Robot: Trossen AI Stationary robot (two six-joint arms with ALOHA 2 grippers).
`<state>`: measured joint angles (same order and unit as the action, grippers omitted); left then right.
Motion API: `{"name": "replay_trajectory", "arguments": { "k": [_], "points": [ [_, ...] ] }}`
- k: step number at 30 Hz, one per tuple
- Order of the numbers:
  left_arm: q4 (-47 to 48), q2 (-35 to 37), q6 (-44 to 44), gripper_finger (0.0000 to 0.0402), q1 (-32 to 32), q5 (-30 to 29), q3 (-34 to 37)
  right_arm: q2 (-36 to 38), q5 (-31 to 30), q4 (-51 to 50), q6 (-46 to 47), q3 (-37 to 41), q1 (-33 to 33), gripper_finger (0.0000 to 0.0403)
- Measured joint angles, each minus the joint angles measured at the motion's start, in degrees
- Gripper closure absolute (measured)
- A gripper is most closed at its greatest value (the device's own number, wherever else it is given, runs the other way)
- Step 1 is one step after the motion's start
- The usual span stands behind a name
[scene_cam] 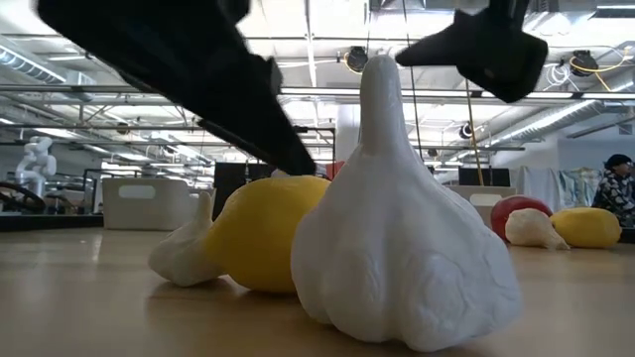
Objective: Sort produce into baskets
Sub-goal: Put the yellow lemon into the gray bin
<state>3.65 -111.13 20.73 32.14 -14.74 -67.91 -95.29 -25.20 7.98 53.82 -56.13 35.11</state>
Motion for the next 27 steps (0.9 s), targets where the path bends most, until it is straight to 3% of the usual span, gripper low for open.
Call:
{"name": "replay_trajectory", "arguments": {
  "k": [27],
  "points": [
    [-0.9, -5.1, -2.1, 0.0118, -2.6, 2.1, -0.1, 0.0, -0.1, -0.2, -2.0, -1.4, 0.1, 0.0101]
  ]
}}
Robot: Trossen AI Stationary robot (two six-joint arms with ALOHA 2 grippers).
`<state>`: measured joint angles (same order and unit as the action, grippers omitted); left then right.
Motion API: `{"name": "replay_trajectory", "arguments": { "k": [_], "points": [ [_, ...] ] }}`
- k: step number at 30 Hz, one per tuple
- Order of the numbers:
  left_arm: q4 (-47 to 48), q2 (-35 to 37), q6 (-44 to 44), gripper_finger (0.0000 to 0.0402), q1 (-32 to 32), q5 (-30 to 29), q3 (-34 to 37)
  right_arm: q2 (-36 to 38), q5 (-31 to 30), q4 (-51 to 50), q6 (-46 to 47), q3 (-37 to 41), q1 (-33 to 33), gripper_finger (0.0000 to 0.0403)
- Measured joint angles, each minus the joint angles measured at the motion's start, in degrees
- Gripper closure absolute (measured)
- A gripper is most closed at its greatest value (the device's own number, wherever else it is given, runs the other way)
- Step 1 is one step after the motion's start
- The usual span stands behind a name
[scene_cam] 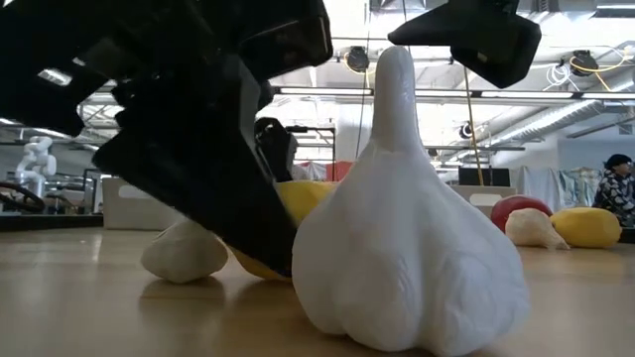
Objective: Sort produce into baskets
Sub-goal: Put the yellow lemon into the gray bin
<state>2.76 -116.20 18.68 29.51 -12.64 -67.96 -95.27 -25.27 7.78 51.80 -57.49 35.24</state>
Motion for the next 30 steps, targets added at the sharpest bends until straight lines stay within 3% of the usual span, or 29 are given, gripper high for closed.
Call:
{"name": "replay_trajectory", "arguments": {
  "k": [10, 22, 25, 30],
  "points": [
    [-0.8, -0.4, -1.1, 0.0121, -0.4, 0.2, 0.0, 0.0, 0.0, 0.0, 0.0, 0.0, 0.0, 0.0101],
    [-0.1, -0.1, -3.1, 0.0190, -0.5, 0.4, -0.4, 0.0, 0.0, 0.0, 0.0, 0.0, 0.1, 0.0101],
    [3.7, 0.5, -5.1, 0.0191, -0.7, 0.5, -2.3, 0.0, 0.0, 0.1, 0.0, 0.0, 0.2, 0.0101],
    [20.4, 3.9, -7.6, 0.0192, -1.4, -2.1, -8.0, 0.0, 0.0, -0.1, 0.9, 0.0, 0.7, 0.0101]
  ]
}}
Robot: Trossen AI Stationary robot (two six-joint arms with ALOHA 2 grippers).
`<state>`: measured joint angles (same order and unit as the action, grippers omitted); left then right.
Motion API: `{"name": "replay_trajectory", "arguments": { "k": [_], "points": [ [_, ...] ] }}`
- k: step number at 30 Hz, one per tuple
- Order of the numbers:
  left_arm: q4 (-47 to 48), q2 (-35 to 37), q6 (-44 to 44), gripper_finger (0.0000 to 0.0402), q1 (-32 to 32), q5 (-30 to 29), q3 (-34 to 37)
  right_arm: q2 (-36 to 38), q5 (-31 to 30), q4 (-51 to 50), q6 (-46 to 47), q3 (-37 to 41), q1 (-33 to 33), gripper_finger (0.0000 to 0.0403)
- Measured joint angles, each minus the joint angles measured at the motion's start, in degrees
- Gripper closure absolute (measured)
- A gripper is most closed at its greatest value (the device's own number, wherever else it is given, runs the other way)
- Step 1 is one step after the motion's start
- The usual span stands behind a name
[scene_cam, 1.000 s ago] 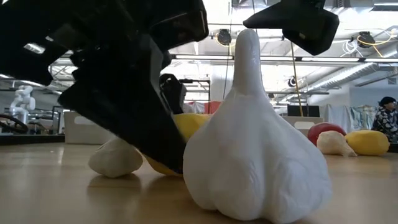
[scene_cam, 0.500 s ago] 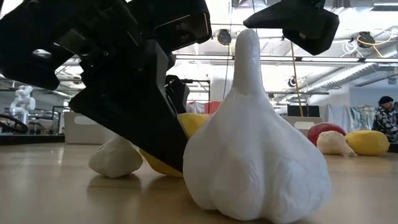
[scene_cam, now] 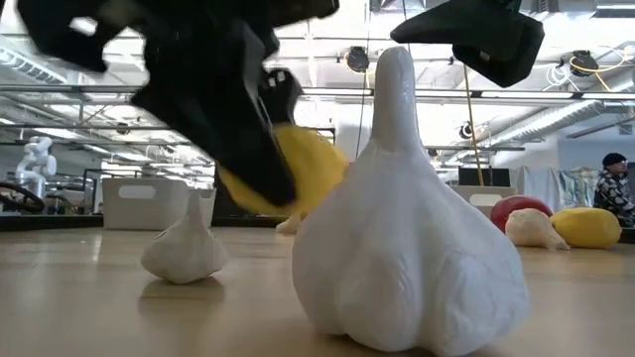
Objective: Sort produce into baskets
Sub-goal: Put the yellow lemon into the gray bin
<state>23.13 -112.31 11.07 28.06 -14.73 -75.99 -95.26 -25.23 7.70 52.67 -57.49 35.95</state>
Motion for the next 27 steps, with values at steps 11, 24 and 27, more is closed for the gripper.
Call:
{"name": "replay_trajectory", "arguments": {
  "k": [11, 24, 27],
  "points": [
    [36.2, 20.3, 0.8, 0.0193, -3.0, -11.0, -1.8, 0.0, -0.3, -0.2, 1.8, 0.0, 1.9, 0.0101],
    [45.8, 51.1, 7.2, 0.0194, -26.3, -15.6, 9.9, 0.0, -0.8, -0.2, 2.4, 0.0, 2.1, 0.0101],
    [43.9, 54.9, 7.9, 0.0194, -34.0, -15.7, 14.1, 0.0, -0.8, -0.2, 2.3, 0.0, 2.1, 0.0101]
  ]
}}
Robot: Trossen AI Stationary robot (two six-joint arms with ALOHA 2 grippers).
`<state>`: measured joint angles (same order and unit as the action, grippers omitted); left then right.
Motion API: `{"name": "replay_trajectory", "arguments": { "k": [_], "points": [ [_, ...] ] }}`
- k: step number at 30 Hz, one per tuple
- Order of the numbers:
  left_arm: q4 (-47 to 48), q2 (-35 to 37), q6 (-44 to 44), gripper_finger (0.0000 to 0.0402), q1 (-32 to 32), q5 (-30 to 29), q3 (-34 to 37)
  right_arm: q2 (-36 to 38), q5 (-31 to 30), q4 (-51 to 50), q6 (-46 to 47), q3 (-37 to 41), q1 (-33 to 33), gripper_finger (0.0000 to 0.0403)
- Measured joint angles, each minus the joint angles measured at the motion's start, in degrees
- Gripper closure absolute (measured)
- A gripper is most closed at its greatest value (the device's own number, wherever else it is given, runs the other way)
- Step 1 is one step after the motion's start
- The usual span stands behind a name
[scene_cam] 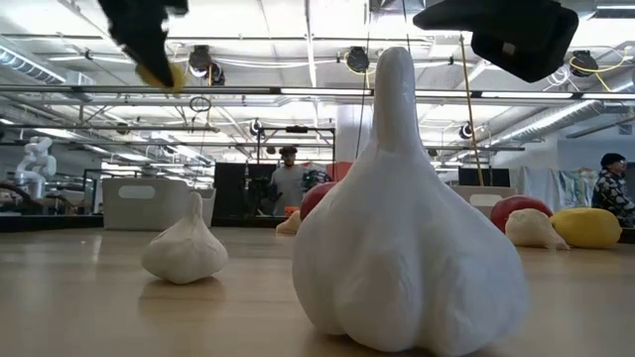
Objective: Sort produce into baskets
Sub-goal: Put the yellow lemon into the gray bin
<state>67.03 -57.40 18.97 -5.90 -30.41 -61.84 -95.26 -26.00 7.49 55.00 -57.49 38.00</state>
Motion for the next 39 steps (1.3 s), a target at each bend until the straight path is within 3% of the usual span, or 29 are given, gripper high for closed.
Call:
{"name": "replay_trajectory", "arguments": {
  "k": [7, 19, 35, 39],
  "points": [
    [-5.5, 0.7, -4.1, 0.0194, -14.2, 4.0, 8.3, 0.0, 0.0, 0.0, -0.6, 0.0, -0.7, 0.0101],
    [-17.8, -5.1, -8.9, 0.0194, -28.5, 13.6, 15.3, 0.0, 0.0, -0.2, -0.8, 0.0, -0.8, 0.0101],
    [-18.5, -13.0, -11.8, 0.0193, -30.8, 14.0, 16.1, 0.0, -1.3, -0.9, -0.3, 0.0, -0.8, 0.0101],
    [-18.5, -13.4, -12.0, 0.0173, -30.4, 14.0, 16.1, 0.0, -1.4, -0.9, -0.2, 0.0, -0.8, 0.0101]
  ]
}}
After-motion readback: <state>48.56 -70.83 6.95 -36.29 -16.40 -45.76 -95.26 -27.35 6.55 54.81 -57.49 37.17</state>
